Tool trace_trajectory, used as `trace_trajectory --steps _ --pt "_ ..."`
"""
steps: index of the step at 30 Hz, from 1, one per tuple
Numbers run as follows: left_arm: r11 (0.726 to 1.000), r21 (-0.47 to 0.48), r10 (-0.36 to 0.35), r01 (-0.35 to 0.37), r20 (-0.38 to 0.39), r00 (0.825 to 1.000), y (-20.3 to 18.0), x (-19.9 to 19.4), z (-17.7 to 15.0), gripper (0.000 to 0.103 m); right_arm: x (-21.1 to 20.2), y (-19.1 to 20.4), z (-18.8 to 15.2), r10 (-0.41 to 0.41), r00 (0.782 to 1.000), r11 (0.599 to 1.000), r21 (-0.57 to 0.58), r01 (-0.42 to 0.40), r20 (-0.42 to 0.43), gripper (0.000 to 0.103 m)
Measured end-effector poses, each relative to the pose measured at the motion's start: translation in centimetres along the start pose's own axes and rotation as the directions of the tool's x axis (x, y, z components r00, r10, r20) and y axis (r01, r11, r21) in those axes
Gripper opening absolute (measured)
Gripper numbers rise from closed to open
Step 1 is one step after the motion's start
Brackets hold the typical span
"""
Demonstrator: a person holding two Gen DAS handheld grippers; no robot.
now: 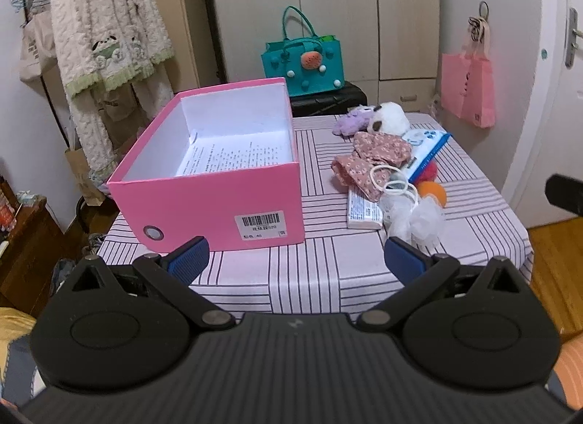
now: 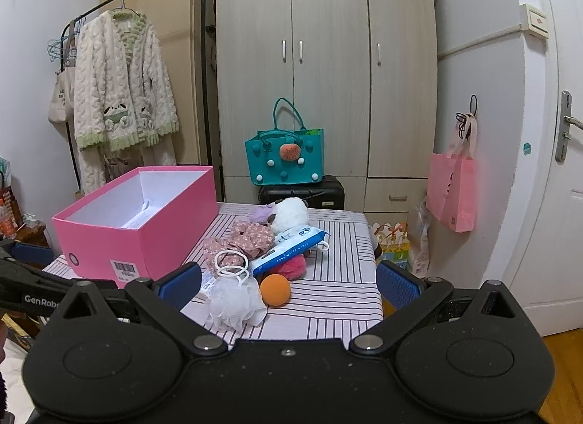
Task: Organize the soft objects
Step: 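Move both tools toward the pile of soft items on the table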
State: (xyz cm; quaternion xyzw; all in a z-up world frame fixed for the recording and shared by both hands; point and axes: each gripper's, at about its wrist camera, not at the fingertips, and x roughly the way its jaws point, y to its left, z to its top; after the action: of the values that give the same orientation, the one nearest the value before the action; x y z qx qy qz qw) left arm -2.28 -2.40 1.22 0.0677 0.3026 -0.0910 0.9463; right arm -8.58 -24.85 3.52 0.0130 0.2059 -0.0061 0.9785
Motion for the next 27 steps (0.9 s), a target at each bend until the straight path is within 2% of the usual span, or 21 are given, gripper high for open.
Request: trace_trajectory --steps 10,13,16,19,27 --pt "0.995 -0.102 0.033 -0.022 0.108 0.994 1.7 0.6 -1.8 0.103 0.0 0.7 -1.5 0.032 0.998 0.999 -0.022 -0.03 0.058 0.103" --pt "0.993 -0.115 0.042 -0.024 0.163 0.986 2.1 0.3 -2.4 0.103 0.1 0.9 -1.9 0.039 0.998 0.999 -0.009 -0.039 0.049 0.103" --pt "0.994 -0.094 0.076 -0.058 0.202 0.976 1.9 0.1 -2.7 0.103 0.2 1.0 -2.4 0.049 0.997 0.999 -0.009 -0.049 0.052 0.103" --pt "0.995 -0.069 0.089 -0.076 0.203 0.975 1.6 0.3 -2.8 0.103 0.3 1.4 -2.9 0.033 0.998 0.999 -0.031 -0.031 0.06 0.103" --pt "0.997 -0.051 0.065 -0.057 0.171 0.983 1.3 0.7 -3.1 0.103 0.2 1.7 -3.5 0.034 0.997 0.998 -0.057 -0.03 0.071 0.103"
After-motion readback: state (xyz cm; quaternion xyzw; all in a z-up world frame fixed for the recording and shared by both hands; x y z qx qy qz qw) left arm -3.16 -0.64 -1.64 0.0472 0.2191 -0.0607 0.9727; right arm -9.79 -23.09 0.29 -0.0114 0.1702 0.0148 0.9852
